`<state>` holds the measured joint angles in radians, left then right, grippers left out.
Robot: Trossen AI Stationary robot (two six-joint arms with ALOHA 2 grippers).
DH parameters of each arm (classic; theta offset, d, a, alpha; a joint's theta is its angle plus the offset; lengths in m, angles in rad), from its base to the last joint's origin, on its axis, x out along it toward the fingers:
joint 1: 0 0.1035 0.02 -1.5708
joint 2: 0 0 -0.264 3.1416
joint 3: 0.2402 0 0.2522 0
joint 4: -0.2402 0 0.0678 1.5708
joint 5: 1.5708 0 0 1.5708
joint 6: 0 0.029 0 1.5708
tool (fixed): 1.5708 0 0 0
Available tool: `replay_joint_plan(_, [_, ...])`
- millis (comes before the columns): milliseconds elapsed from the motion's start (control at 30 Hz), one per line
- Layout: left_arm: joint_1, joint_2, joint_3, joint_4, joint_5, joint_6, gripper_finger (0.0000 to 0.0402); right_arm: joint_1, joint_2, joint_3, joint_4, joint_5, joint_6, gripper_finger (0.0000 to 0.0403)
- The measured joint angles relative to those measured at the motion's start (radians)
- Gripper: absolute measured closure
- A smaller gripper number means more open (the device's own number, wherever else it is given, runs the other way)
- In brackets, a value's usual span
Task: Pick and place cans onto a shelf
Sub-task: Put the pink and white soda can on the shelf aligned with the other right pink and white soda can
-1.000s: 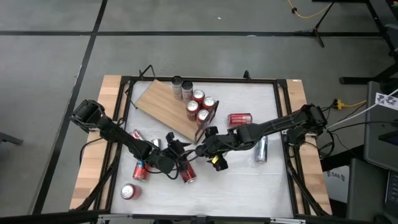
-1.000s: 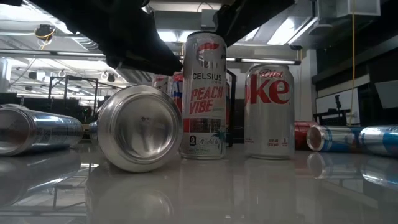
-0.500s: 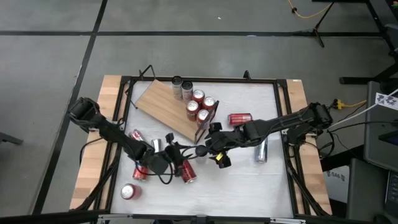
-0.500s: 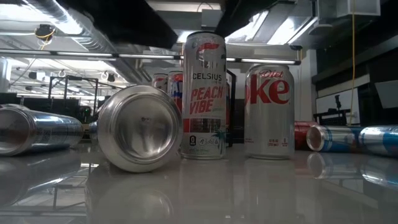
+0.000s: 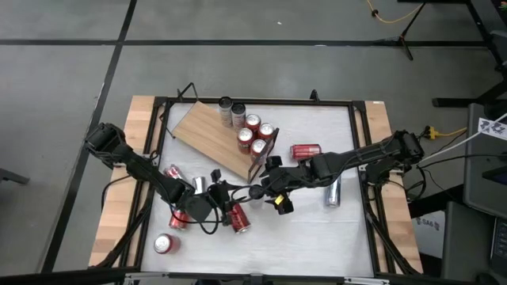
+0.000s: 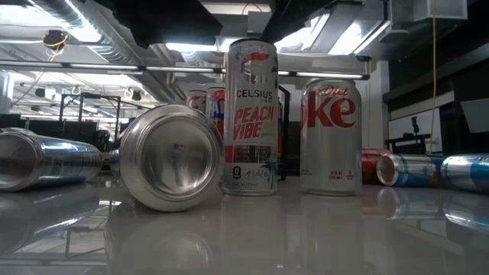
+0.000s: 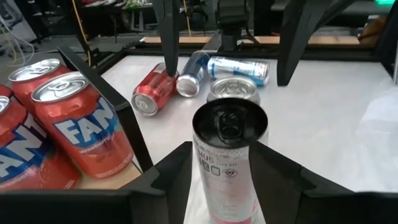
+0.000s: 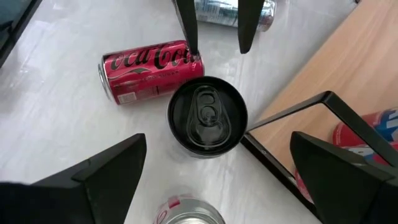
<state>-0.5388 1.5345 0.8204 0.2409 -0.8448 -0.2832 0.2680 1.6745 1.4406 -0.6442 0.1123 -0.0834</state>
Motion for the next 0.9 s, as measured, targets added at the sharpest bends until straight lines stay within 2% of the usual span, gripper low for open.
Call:
replay_joint_plan(300, [0.000,0.000,0.000,0.000,0.004,0.000,0.0177,0.000,0.000,0.000,0.000,0.000,0.000,0.0013])
replay_joint_plan(667, [0.000,0.000,0.000,-0.001,0.097,0.006,0.0072,0.000,0.035,0.000,0.018,-0.019,0.000,0.0013])
replay_joint_plan(900, [0.001,0.000,0.000,-0.001,0.110,0.005,0.0031,0.000,0.060,0.000,0.011,-0.019,0.000,0.0013])
